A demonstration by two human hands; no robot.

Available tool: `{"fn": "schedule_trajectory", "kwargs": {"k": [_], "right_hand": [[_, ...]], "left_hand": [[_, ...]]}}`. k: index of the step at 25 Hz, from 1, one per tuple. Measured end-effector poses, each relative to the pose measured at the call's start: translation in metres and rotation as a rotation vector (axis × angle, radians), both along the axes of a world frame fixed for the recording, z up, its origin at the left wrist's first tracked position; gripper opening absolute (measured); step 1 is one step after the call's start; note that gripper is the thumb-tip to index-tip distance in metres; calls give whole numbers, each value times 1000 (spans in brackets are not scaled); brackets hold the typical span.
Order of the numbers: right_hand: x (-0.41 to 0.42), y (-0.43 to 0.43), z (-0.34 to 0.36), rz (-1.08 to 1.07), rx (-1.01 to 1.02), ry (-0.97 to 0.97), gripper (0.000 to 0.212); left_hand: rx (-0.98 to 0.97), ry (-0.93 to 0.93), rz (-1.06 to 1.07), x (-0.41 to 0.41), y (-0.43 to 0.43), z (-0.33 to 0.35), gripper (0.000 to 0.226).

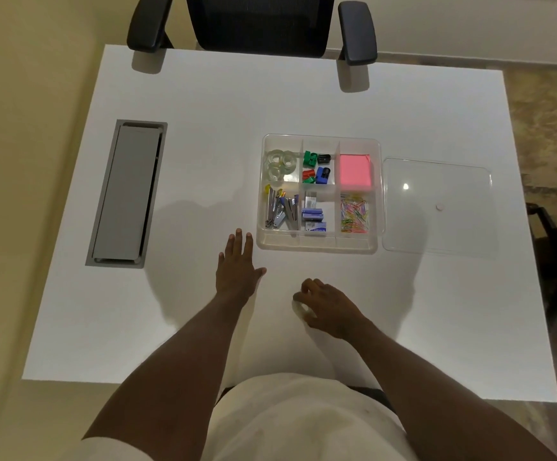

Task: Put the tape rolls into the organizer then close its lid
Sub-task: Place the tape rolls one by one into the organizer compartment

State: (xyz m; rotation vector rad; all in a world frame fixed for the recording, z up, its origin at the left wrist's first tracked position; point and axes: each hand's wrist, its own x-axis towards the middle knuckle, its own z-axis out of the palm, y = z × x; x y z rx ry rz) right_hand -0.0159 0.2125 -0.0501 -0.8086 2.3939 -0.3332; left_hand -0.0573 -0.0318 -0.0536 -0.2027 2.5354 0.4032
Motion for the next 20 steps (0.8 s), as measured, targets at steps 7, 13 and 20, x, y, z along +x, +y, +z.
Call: {"fn": "schedule_trajectory", "kwargs": {"k": [7,13,20], "right_hand": [[-58,-29,18,-69,-140,172,54],[-156,-63,40,-254,-219,265,53],[-245,-84,45,-471,-80,378,46]], "left_hand": [[12,20,16,2,2,-1,95],[40,38,26,4,-1,-7,95],[60,50,37,5,-3,-15,97]]}}
